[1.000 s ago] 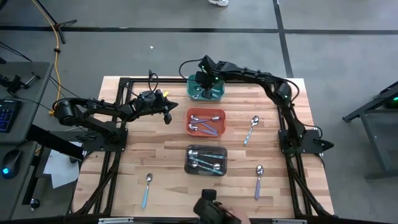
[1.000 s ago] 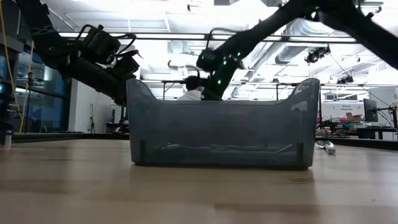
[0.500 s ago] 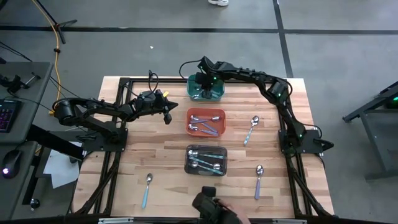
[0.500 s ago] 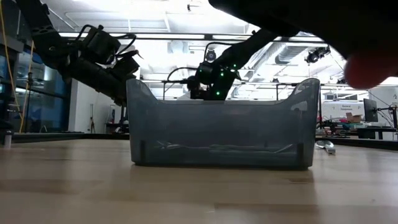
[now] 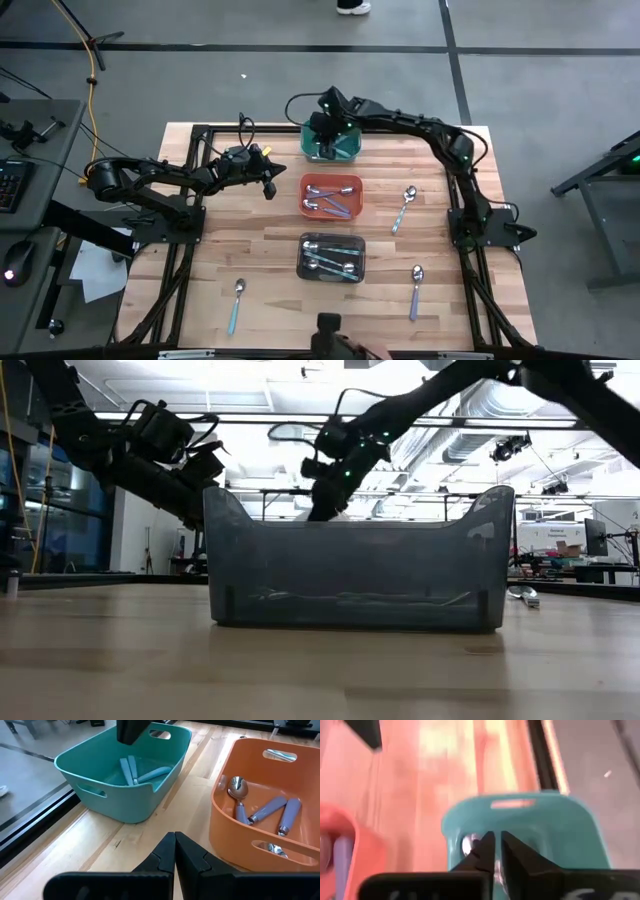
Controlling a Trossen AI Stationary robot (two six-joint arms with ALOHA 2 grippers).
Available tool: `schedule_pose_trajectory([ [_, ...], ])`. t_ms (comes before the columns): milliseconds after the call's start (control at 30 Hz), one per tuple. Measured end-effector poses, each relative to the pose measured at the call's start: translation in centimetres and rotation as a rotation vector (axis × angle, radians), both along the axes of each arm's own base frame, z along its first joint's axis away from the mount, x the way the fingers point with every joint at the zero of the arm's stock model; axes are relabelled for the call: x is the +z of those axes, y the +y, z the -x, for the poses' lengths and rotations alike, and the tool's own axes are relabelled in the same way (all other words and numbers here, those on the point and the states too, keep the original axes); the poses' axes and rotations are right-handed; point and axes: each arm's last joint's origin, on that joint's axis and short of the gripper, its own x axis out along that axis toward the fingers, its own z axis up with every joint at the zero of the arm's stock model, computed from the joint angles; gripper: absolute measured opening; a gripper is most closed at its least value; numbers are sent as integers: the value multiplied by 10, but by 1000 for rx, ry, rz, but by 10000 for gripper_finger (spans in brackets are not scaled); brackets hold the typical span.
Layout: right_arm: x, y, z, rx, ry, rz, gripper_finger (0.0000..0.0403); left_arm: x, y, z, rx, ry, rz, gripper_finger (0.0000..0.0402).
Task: Sort silverware by color (type)
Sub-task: Put the violet spoon into the orange bin
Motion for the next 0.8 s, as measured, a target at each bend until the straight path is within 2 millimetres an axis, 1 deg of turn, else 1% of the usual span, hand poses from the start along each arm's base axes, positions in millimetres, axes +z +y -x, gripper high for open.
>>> schedule_pose_trajectory([
  [33,2,3,1,-6,-31,10,10,0,0,0,0,1,-2,0],
  [67,0,6,4,-17,-52,17,6,0,0,0,-2,2,-5,0],
  [167,-8,21,15,-67,-119,22,11,0,0,0,-1,4,-9,0],
  [233,-10,34,25,-89,-176,15,5,0,0,0,-1,4,-10,0],
  [300,-8,52,38,-109,-224,16,2,0,0,0,-2,4,-10,0],
  [400,-1,82,62,-194,-236,36,4,0,0,0,-2,3,-10,0],
  [533,9,119,101,-389,-240,104,1,1,0,0,-1,-2,-13,0],
  [600,13,135,121,-476,-272,102,2,1,0,0,-2,-3,-13,0],
  [700,16,155,148,-560,-318,53,2,1,0,0,-2,-2,-13,0],
  [800,13,167,173,-624,-312,-15,2,1,-1,-1,-6,-2,-13,0],
])
